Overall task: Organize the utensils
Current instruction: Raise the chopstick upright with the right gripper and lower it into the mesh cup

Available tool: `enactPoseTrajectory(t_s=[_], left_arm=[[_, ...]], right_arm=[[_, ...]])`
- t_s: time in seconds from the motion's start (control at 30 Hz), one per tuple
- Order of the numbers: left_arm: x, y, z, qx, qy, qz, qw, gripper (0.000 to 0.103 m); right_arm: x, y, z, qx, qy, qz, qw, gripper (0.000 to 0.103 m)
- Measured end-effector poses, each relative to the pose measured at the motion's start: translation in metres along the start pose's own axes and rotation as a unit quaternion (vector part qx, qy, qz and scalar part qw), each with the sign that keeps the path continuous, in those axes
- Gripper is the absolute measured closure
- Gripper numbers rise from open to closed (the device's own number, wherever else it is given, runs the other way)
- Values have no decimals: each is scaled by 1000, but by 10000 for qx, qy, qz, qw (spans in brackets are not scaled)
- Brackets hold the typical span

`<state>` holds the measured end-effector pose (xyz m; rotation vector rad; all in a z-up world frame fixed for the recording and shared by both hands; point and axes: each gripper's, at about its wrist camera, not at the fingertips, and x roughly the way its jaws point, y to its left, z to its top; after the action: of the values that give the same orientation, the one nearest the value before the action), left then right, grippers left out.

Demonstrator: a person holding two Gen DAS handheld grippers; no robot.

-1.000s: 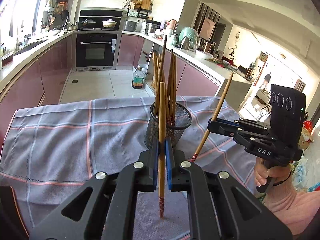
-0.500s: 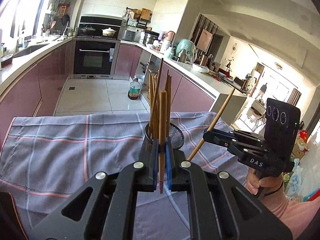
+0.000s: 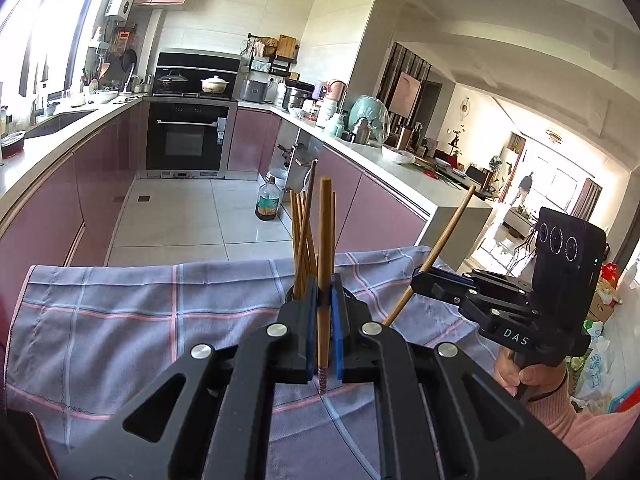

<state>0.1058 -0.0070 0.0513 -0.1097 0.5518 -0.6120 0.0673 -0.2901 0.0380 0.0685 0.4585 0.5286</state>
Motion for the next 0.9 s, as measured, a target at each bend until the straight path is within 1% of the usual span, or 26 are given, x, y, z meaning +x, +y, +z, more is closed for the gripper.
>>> enactPoseTrajectory(t_s=[0.73, 0.9], left_arm=[[0, -15, 45, 247, -384, -21, 9990, 96], [1, -23, 51, 300, -483, 35, 9984, 96]], right_arm=[[-8, -9, 29, -8, -378, -48, 9993, 97], [-6, -11, 35, 32, -464, -63, 9989, 97]])
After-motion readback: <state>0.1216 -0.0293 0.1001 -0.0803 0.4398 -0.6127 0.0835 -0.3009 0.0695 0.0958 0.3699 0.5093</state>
